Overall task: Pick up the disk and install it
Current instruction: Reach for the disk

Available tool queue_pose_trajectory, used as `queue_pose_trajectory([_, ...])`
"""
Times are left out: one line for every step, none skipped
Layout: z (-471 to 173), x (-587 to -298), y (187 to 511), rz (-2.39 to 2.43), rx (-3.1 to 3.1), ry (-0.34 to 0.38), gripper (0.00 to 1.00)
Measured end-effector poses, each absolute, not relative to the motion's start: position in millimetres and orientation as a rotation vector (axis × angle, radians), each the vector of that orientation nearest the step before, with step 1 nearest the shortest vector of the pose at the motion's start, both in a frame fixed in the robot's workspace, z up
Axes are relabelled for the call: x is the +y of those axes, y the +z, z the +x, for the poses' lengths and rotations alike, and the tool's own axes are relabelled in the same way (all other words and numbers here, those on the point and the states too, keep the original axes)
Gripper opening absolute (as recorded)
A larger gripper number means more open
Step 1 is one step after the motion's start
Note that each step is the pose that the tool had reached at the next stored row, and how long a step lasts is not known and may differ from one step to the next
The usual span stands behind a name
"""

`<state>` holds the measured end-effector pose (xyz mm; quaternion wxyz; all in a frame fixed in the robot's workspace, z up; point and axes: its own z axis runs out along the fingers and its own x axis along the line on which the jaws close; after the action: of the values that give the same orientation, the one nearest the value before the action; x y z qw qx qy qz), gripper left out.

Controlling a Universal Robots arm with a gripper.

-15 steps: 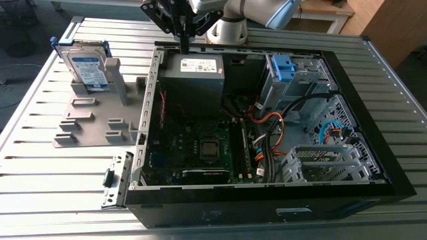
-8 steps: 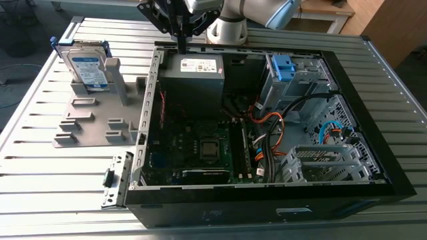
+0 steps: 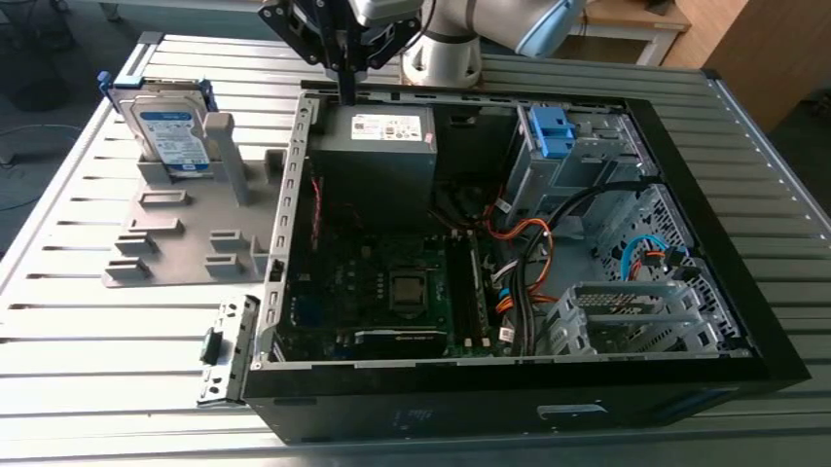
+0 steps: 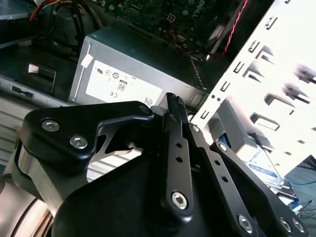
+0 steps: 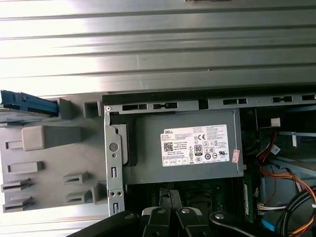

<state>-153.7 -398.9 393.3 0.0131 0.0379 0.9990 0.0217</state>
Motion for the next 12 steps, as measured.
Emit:
queue_pose_trajectory([-154.2,-398.9,393.3,0.118,3.112,0.068,0.11])
queue_pose_trajectory([-154.8,-398.9,393.3,0.118,3.112,0.068,0.11])
queue_pose_trajectory([-155.3,-398.9,393.3,0.118,3.113,0.068,0.11])
queue_pose_trajectory([-155.8,-398.9,393.3,0.118,3.113,0.068,0.11])
queue_pose_trajectory([-156.3,-398.9,393.3,0.118,3.113,0.068,0.11])
queue_pose_trajectory([-156.7,-398.9,393.3,0.118,3.112,0.068,0.11])
queue_pose_trajectory([-157.2,-398.9,393.3,0.118,3.112,0.068,0.11])
queue_pose_trajectory([-157.7,-398.9,393.3,0.118,3.113,0.068,0.11])
queue_pose_trajectory([-158.2,-398.9,393.3,0.118,3.113,0.068,0.11])
queue_pose_trajectory([-158.7,-398.9,393.3,0.118,3.112,0.068,0.11])
queue_pose_trajectory([-159.1,-398.9,393.3,0.118,3.112,0.068,0.11])
queue_pose_trajectory([-159.5,-398.9,393.2,0.118,3.112,0.068,0.11])
